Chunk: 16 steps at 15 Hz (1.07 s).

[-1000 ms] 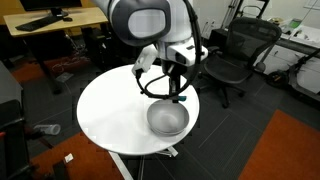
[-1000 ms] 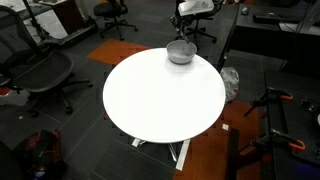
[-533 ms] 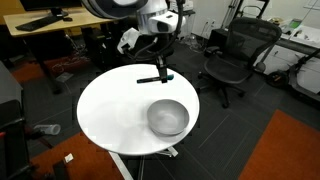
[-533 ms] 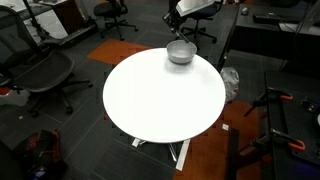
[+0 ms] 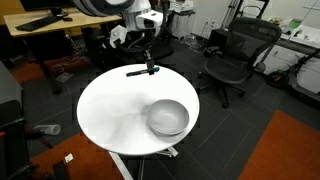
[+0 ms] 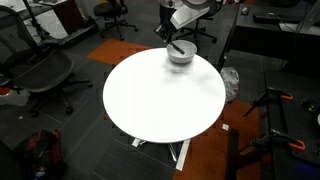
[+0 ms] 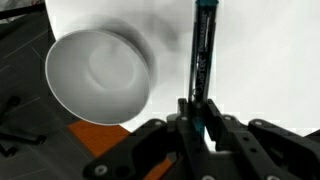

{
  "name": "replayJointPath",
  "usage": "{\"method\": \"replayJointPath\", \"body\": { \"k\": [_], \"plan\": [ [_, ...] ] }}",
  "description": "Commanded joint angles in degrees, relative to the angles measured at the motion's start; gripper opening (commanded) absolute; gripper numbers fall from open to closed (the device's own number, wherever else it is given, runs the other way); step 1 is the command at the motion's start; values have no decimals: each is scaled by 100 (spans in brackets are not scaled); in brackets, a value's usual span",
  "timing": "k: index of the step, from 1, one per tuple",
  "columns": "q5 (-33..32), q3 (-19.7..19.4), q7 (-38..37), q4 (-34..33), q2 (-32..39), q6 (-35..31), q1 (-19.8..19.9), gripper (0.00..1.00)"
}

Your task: Take the marker out of the bowl and put it on the table

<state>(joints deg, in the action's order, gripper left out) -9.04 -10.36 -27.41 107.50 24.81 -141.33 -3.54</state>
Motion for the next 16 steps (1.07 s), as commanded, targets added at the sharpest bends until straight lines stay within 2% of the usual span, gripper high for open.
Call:
{"method": "replayJointPath", "body": {
  "k": [1,6,11,16],
  "plan": [
    [299,235,241,-8,100,-166,92,5],
    [592,324,80,-336,522,-65,30,5],
    [528,237,-46,-846,1103,-78,-96,5],
    [619,271,75,-1347,1620,-33,-55,5]
  ]
}}
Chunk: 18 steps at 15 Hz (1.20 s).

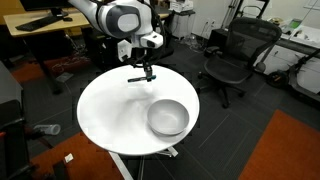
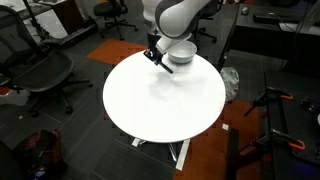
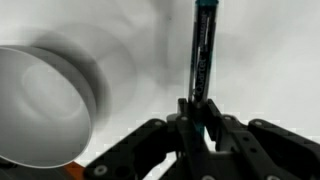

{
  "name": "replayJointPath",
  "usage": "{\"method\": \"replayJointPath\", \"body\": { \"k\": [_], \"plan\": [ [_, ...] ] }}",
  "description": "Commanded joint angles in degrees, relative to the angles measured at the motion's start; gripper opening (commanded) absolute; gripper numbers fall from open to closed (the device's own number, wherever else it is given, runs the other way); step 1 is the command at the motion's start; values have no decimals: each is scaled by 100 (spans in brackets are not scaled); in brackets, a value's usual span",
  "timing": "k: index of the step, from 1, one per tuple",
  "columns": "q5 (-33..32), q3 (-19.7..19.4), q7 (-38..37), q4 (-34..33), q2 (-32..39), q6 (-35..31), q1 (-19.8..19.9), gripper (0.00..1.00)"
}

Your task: Take the marker out of the bowl and put it on the table

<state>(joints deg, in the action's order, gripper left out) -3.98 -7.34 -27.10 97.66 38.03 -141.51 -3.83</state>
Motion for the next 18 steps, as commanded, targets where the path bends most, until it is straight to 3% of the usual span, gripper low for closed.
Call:
{"method": "replayJointPath", "body": {
  "k": [1,5,6,9,14,18],
  "plan": [
    [131,-11,108,-446,379,-26,4,5],
    [174,9,214,-698,612,30,62,5],
    [160,2,244,-730,627,58,69,44],
    [148,-14,316,-748,601,101,92,59],
    [91,-40,467,-440,185,149,96,98],
    [42,-40,588,-178,-256,233,66,100]
  ]
}}
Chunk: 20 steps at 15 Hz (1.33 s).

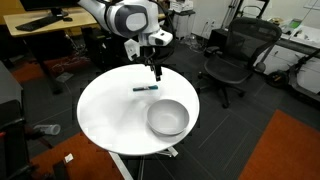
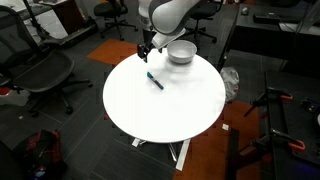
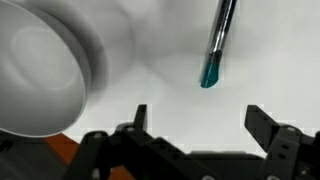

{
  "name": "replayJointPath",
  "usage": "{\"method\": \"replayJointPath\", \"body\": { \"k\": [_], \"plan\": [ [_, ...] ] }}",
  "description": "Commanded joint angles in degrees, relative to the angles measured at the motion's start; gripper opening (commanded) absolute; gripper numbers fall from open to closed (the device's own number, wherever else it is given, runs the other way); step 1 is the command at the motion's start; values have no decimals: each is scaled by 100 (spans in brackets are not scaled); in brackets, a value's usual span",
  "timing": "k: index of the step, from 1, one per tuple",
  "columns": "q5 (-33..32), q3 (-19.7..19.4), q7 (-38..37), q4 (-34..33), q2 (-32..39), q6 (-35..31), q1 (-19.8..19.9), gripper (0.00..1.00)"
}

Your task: Take the marker out of the bowl and put it on the table

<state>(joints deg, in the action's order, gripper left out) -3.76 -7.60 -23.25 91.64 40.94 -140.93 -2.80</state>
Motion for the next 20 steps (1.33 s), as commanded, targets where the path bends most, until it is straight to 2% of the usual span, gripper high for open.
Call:
{"method": "replayJointPath", "body": {
  "k": [1,14,15,16,20],
  "plan": [
    [-2,-8,255,513,-687,192,-50,100],
    [-312,157,555,1649,-2500,955,-78,100],
    [-349,161,564,1703,-2584,953,-66,100],
    [-274,175,420,1361,-2211,867,-44,100],
    [-296,188,479,1533,-2409,876,-30,100]
  ]
}}
